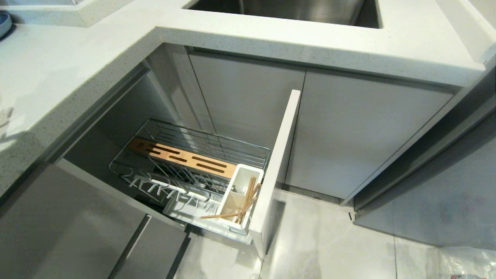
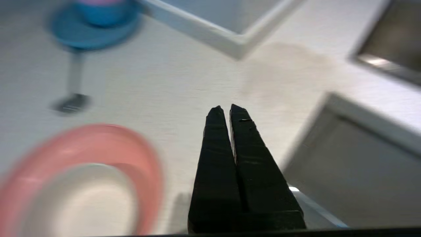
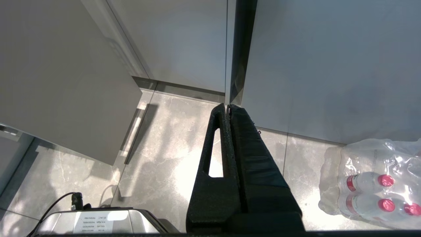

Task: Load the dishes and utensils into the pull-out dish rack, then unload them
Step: Take the spoon out of the cupboard, then take the chopsticks out of the cupboard

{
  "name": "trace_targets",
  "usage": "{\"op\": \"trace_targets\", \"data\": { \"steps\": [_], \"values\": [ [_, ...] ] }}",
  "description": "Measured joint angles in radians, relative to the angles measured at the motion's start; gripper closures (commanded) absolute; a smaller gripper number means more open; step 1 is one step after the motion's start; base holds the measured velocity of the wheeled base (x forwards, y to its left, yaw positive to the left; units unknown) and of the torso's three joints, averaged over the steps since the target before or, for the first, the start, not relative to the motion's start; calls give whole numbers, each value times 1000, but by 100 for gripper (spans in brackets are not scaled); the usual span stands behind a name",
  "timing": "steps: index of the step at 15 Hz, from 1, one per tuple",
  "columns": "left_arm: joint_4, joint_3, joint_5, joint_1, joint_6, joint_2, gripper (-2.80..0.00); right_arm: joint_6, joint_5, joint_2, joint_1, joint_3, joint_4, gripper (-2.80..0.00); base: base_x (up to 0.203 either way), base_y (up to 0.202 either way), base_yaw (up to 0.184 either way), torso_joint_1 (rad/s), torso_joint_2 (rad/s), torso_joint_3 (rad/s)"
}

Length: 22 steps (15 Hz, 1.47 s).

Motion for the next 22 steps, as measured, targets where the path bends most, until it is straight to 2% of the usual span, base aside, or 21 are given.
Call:
{"op": "trace_targets", "data": {
  "steps": [2,4,7,9,10,11,13,16,19,22],
  "values": [
    [2,9,-5,-125,-126,-8,0,0,0,0,0,0,0,0,0,0,0,0,0,0],
    [2,38,-18,-221,-221,8,0,0,0,0,0,0,0,0,0,0,0,0,0,0],
    [38,86,-41,-283,-337,88,0,0,0,0,0,0,0,0,0,0,0,0,0,0],
    [150,99,-129,-293,-427,147,0,0,0,0,0,0,0,0,0,0,0,0,0,0],
    [224,98,-200,-294,-462,176,0,0,0,0,0,0,0,0,0,0,0,0,0,0],
    [302,85,-273,-297,-479,205,0,0,0,0,0,0,0,0,0,0,0,0,0,0],
    [440,65,-372,-300,-487,261,0,0,0,0,0,0,0,0,0,0,0,0,0,0],
    [582,56,-454,-302,-488,351,0,0,0,0,0,0,0,0,0,0,0,0,0,0],
    [647,66,-482,-316,-514,447,0,0,0,0,0,0,0,0,0,0,0,0,0,0],
    [667,77,-592,-325,-539,526,0,0,0,0,0,0,0,0,0,0,0,0,0,0]
  ]
}}
